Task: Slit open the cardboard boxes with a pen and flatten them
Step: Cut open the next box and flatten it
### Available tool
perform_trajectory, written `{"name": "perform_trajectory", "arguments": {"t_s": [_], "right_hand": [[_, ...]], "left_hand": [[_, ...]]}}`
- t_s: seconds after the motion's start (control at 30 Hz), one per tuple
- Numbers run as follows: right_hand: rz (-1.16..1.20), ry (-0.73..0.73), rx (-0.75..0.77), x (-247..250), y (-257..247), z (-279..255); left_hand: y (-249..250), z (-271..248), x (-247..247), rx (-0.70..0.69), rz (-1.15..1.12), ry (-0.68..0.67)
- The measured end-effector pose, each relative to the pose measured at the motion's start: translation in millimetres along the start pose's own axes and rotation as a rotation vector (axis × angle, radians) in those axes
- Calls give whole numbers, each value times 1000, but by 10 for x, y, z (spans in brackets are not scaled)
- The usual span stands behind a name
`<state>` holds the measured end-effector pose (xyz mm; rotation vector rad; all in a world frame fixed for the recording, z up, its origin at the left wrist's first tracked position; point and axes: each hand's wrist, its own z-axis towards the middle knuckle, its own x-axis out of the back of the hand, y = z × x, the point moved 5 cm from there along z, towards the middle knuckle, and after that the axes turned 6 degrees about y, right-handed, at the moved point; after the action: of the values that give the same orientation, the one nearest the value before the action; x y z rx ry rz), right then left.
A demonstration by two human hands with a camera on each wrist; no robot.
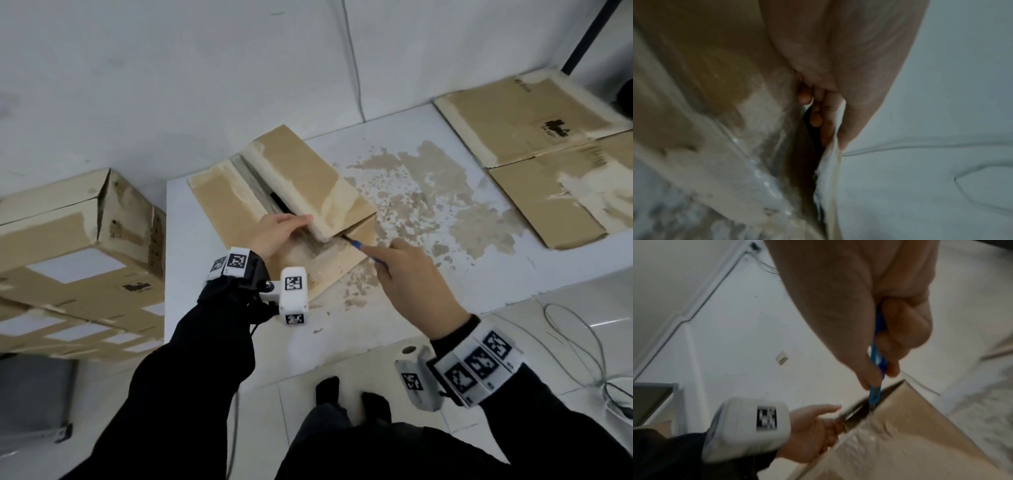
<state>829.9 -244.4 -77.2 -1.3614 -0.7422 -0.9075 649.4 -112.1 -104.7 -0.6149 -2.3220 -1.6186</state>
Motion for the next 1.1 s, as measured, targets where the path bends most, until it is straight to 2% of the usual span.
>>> {"name": "perform_trajectory", "arguments": {"t_s": [0.07,0.13,0.2,0.23,0.3,0.37,0.4,0.47,0.53,0.6,0.67,0.73,0.8,0.87,0.93,1.0,1.1], "right_hand": [[104,-70,64,165,-13,-16],[239,-118,24,365,87,-50],[345,-30,-57,577,288,6],[395,34,-90,650,388,72],[463,129,-143,691,543,256],[478,186,-178,626,661,463],[477,200,-199,568,717,559],[504,187,-268,415,806,705],[550,130,-359,228,848,761],[668,109,-466,46,833,707],[901,121,-559,-100,712,529],[1084,88,-615,-266,557,297],[1154,-31,-632,-460,412,71],[1116,-79,-582,-547,349,-53],[894,-21,-428,-459,419,-22],[669,11,-251,-294,504,53],[514,-114,-59,-113,538,63]], "left_hand": [[27,22,-82,-17,95,32],[58,-10,-153,-99,189,86],[61,-78,-142,-174,237,110],[53,-123,-109,-200,255,80],[51,-216,-13,-241,341,-62],[78,-265,154,-291,565,-206],[108,-247,257,-322,719,-231],[200,-148,506,-344,980,-170],[279,9,738,-315,1105,-37],[323,138,858,-290,1144,89],[393,213,800,-313,1056,185],[485,167,513,-366,871,154],[515,30,73,-422,772,11],[464,-130,-315,-498,820,-87],[403,-262,-483,-592,885,-72],[348,-372,-468,-651,865,-75],[245,-523,-357,-655,901,-177]]}}
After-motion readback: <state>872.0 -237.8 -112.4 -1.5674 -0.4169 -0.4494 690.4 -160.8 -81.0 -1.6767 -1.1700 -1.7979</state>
